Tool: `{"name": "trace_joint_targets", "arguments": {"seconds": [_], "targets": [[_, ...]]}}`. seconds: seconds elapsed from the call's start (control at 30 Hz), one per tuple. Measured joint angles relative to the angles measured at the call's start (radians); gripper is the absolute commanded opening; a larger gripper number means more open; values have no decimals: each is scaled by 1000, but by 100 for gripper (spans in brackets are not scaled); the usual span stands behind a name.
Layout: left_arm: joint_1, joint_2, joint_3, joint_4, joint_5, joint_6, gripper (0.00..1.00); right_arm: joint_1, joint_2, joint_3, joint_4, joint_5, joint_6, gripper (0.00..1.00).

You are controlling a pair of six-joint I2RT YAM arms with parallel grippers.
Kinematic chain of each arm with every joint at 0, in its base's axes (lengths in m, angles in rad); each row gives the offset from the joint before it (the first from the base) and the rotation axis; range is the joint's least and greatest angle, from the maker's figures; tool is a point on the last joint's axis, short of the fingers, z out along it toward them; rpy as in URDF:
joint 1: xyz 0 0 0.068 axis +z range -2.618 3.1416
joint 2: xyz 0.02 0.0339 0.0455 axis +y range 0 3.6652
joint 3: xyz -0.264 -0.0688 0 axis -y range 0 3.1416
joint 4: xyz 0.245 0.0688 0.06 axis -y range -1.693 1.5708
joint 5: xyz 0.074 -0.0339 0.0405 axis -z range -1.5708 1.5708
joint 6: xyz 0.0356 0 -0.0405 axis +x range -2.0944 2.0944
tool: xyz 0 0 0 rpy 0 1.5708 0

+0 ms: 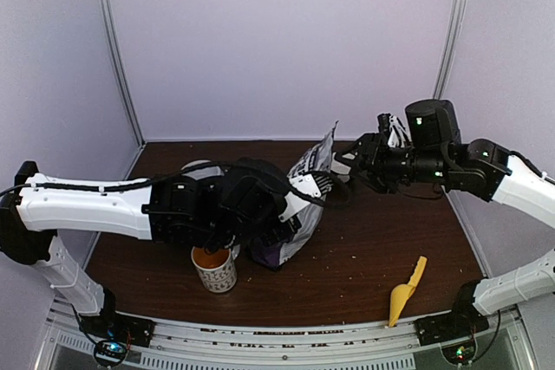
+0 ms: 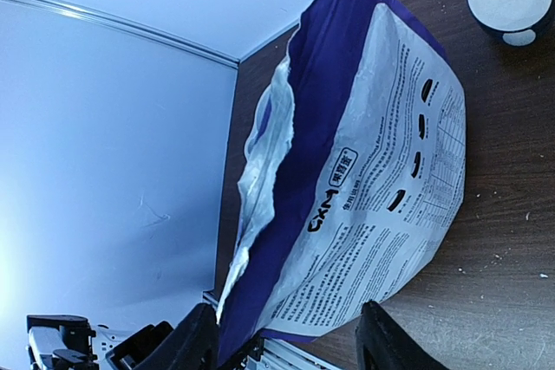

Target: Serve the pet food

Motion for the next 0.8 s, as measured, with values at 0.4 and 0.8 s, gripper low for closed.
{"name": "trace_joint_targets", "arguments": {"seconds": [0.4,0.8], "targets": [[0,-23,-41,47,22,35,0,0,126,82,34,9,9,28],[0,-32,-64,84,48,10,0,0,134,96,27,58,13,18]]}}
